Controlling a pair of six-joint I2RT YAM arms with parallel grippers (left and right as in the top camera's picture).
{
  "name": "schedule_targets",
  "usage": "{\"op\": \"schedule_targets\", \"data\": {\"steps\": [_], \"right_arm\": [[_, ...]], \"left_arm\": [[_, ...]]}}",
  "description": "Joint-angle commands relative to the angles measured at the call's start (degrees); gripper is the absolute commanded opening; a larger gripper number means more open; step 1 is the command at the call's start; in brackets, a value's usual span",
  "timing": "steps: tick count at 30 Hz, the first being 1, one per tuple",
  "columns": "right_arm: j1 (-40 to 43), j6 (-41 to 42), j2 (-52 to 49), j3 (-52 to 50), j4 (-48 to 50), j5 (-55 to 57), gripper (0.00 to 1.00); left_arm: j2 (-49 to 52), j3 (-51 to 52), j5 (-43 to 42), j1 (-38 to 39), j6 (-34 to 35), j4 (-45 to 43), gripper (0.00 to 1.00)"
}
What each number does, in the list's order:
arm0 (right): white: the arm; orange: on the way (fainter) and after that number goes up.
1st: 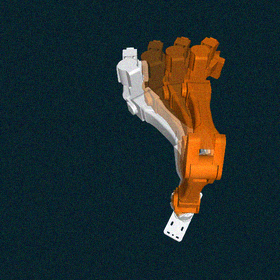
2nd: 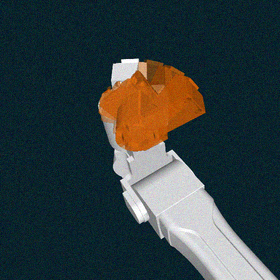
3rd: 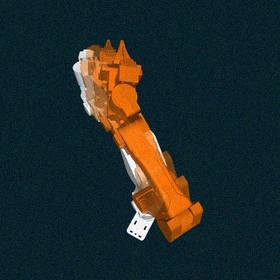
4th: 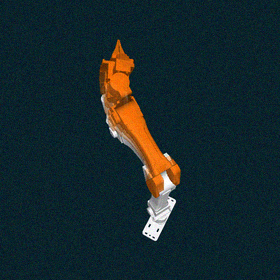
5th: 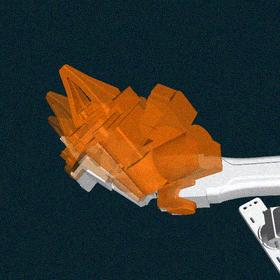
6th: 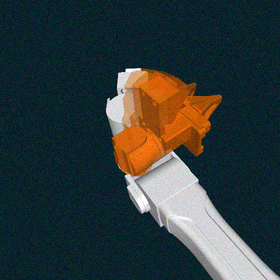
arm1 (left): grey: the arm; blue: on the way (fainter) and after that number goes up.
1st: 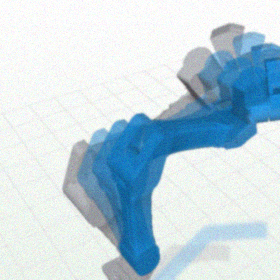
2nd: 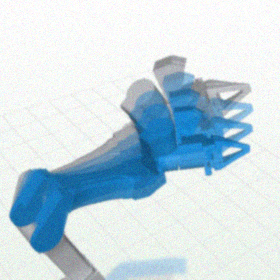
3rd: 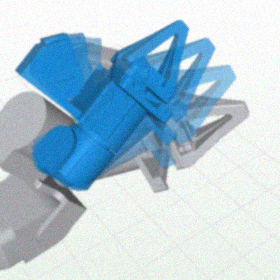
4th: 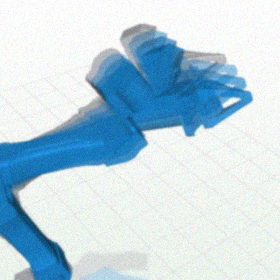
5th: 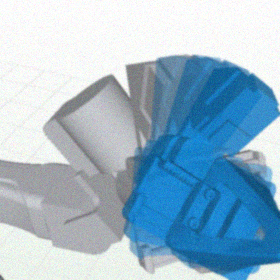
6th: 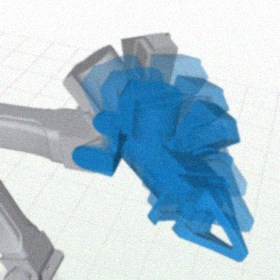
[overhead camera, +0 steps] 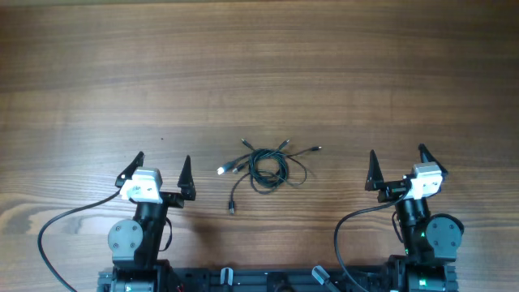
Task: Untangle cables
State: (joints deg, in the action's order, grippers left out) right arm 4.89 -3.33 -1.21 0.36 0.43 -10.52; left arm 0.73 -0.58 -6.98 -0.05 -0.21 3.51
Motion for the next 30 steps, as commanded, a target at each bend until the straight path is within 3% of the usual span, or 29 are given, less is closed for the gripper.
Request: {"op": "schedule_targets", "data": {"steps": [1, 17, 21, 25, 30], "right_arm": [[0.22, -0.76, 0.63, -0.07, 0.37, -0.98, 1.00], [0.22, -0.76, 0.63, -0.07, 0.35, -0.98, 1.00], [0.22, -0.76, 0.63, -0.07, 0.35, -0.98, 1.00], [0.22, -0.79, 0.63, -0.07, 0.35, -0.98, 1.00], [0.22, -0.79, 0.63, -0.07, 0.35, -0.98, 1.00]], "left_arm": [[-0.35, 0.24, -0.70, 0.22, -0.85, -0.48, 1.00], [-0.35, -0.02, -1.40, 0.22, 5.62, 0.09, 1.00], [-0.13, -4.44, -1.38, 0.22, 5.62, 8.02, 1.00], [3.32, -7.48, -1.38, 0.22, 5.64, 9.75, 1.00], [15.47, -14.25, -2.73, 0.22, 5.62, 11.67, 1.00]]}}
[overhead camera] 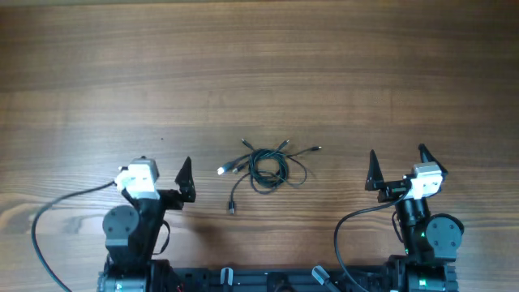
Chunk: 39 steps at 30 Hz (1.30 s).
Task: Untangle cables
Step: 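Reach the left gripper to the black cable bundle and grasp it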
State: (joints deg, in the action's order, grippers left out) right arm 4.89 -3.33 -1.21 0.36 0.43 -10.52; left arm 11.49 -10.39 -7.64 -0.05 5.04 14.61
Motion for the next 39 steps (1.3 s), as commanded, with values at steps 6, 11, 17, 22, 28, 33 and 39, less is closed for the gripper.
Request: {"op": "schedule_targets", "data": {"steps": [6, 11, 17, 22, 28, 33, 39], "right_arm": [[0.22, -0.76, 0.63, -0.07, 0.35, -0.98, 1.00], [0.22, -0.79, 0.63, -0.07, 0.35, -0.98, 1.00], [0.22, -0.79, 0.63, -0.07, 0.37, -0.98, 1.00], [0.22, -0.76, 0.63, -0.07, 0.35, -0.98, 1.00], [0.22, -0.76, 0.63, -0.07, 0.35, -0.98, 1.00], [0.22, -0.76, 0.63, -0.07, 0.35, -0.98, 1.00], [0.22, -0.76, 0.63, -0.07, 0.37, -0.98, 1.00]], "left_arm": [[23.45, -19.43, -16.04, 0.22, 0.39, 4.22, 1.00], [38.23, -30.86, -18.88, 5.51, -0.33, 10.03, 1.00], [53.31, -35.89, -9.57, 20.17, -0.33, 10.75, 1.00], [61.88, -36.15, -6.69, 24.61, -0.33, 10.73, 1.00], [67.60, -36.15, -2.71, 24.72, -0.35, 10.45, 1.00], [68.35, -37.94, 1.64, 26.99, -3.48, 10.73, 1.00], [77.90, -42.27, 9.84, 34.58, -3.54, 10.91, 1.00]]}}
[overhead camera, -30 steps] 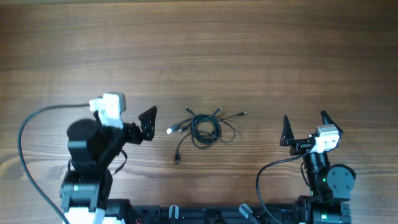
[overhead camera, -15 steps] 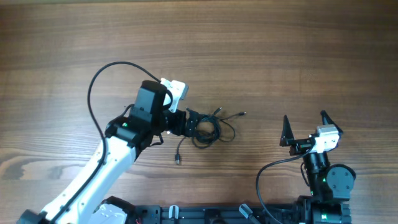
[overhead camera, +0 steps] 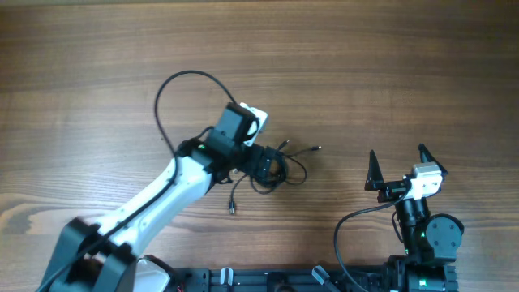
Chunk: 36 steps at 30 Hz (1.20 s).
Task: Untangle cables
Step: 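Reach the left gripper to the black cable bundle and grasp it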
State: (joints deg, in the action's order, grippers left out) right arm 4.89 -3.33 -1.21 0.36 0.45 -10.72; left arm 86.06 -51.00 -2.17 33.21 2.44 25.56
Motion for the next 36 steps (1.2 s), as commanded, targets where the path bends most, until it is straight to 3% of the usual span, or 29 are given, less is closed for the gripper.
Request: {"op": "schedule_targets", "data": {"steps": [1, 16, 19, 24, 25, 29, 31, 33, 35, 36], "right_arm": [[0.22, -0.76, 0.63, -0.07, 0.33, -0.79, 1.00], [0.22, -0.76, 0.63, -0.07, 0.33, -0.79, 1.00], [0.22, -0.76, 0.63, -0.07, 0.33, -0.79, 1.00], [0.22, -0.76, 0.63, -0.07, 0.33, -0.79, 1.00], [0.22, -0.76, 0.63, -0.07, 0.33, -0.79, 1.00], [0.22, -0.76, 0.63, -0.07, 0.33, -0.79, 1.00], [0.22, -0.79, 0.63, -0.07, 0.33, -0.79, 1.00], [0.22, -0.79, 0.63, -0.07, 0.33, -0.79, 1.00], [0.22, -0.79, 0.63, -0.07, 0.35, -0.79, 1.00], [0.22, -0.76, 0.63, -0.07, 0.33, -0.79, 1.00]], "left_arm": [[3.32, -1.66, 4.37, 1.36, -0.92, -0.13, 1.00], [8.79, -1.46, 3.76, 1.97, -0.70, 1.03, 0.99], [9.31, -1.46, 3.76, 3.41, -0.74, 0.17, 0.76], [10.40, -1.46, 3.98, 4.98, -2.21, -0.70, 0.70], [10.78, -1.46, 4.00, 4.98, -2.21, -1.11, 0.63], [12.94, -1.46, 5.09, 4.90, -2.21, -2.19, 0.63], [14.12, -1.46, 5.07, 4.92, -2.23, -2.84, 0.71], [14.25, -1.46, 5.07, 4.92, -2.23, -3.17, 0.72], [14.25, -1.46, 5.07, 4.92, -2.23, -3.61, 0.61], [14.25, -1.46, 5.03, 4.92, -2.23, -3.85, 0.44]]}}
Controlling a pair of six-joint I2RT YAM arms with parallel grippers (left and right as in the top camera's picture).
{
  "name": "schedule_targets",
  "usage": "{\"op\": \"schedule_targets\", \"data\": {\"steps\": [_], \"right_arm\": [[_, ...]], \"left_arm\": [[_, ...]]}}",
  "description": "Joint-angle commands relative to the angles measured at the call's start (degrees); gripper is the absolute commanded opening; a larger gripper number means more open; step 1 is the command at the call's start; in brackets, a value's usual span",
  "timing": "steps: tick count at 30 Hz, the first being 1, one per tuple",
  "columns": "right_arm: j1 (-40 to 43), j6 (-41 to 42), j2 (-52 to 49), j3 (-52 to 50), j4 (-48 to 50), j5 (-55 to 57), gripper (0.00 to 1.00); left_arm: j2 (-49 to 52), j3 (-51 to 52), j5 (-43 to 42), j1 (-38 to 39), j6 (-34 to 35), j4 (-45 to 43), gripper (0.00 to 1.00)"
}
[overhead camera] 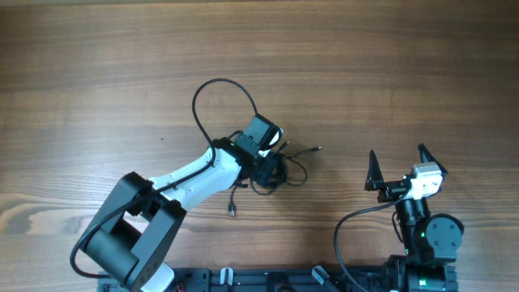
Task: Untangle cables
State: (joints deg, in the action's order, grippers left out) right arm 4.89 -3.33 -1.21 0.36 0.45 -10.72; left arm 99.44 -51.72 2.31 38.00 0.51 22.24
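A tangle of thin black cables [293, 171] lies at the middle of the table. One plug end [316, 149] points right and another end [231, 211] trails toward the front. My left gripper [271, 168] is down on the coil's middle, its dark fingers merging with the cables, so its state does not show. My right gripper [396, 151] stands open at its base on the right, apart from the cables, holding nothing.
The left arm's white link [195, 174] stretches from the front left to the tangle. Its own black supply cable [217, 85] arcs in a loop behind the wrist. The wooden table [389, 65] extends on all sides.
My left wrist has shifted a little right and nearer, from the coil's left side to over its middle. The cables look much the same. The right arm has not moved.
Both arms first stood at their bases with open fingers, the tangle untouched between them. Then the left arm had turned slightly at its base. Then it was stretched out to the tangle's left side, and now its gripper is on the coil.
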Motion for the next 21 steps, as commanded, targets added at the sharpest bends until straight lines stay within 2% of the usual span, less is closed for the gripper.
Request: {"op": "schedule_targets", "data": {"steps": [1, 4, 7, 10, 12, 15, 17, 21], "right_arm": [[0.22, -0.76, 0.63, -0.07, 0.33, -0.79, 1.00], [0.22, -0.79, 0.63, -0.07, 0.35, -0.79, 1.00], [0.22, -0.76, 0.63, -0.07, 0.35, -0.79, 1.00], [0.22, -0.76, 0.63, -0.07, 0.33, -0.79, 1.00], [0.22, -0.76, 0.63, -0.07, 0.33, -0.79, 1.00], [0.22, -0.76, 0.63, -0.07, 0.33, -0.79, 1.00], [0.22, -0.79, 0.63, -0.07, 0.33, -0.79, 1.00], [0.22, -0.79, 0.63, -0.07, 0.33, -0.79, 1.00]], "left_arm": [[0.87, -0.74, 0.57, 0.13, -0.31, -0.63, 0.33], [0.87, -0.74, 0.57, 0.13, -0.33, -0.66, 0.13], [0.87, -0.74, 0.57, 0.15, -0.31, -1.05, 0.04], [-1.18, -1.60, 0.57, 0.31, -1.42, 0.96, 0.04], [-6.10, -1.60, -0.13, 0.50, -1.40, 0.02, 0.04], [-18.45, -1.60, -0.61, 0.52, -1.38, -3.23, 0.04], [-26.10, -1.60, -4.17, 0.50, -1.42, -5.20, 0.04], [-36.13, -1.60, -4.42, 0.52, -1.38, -5.86, 0.04]]}}
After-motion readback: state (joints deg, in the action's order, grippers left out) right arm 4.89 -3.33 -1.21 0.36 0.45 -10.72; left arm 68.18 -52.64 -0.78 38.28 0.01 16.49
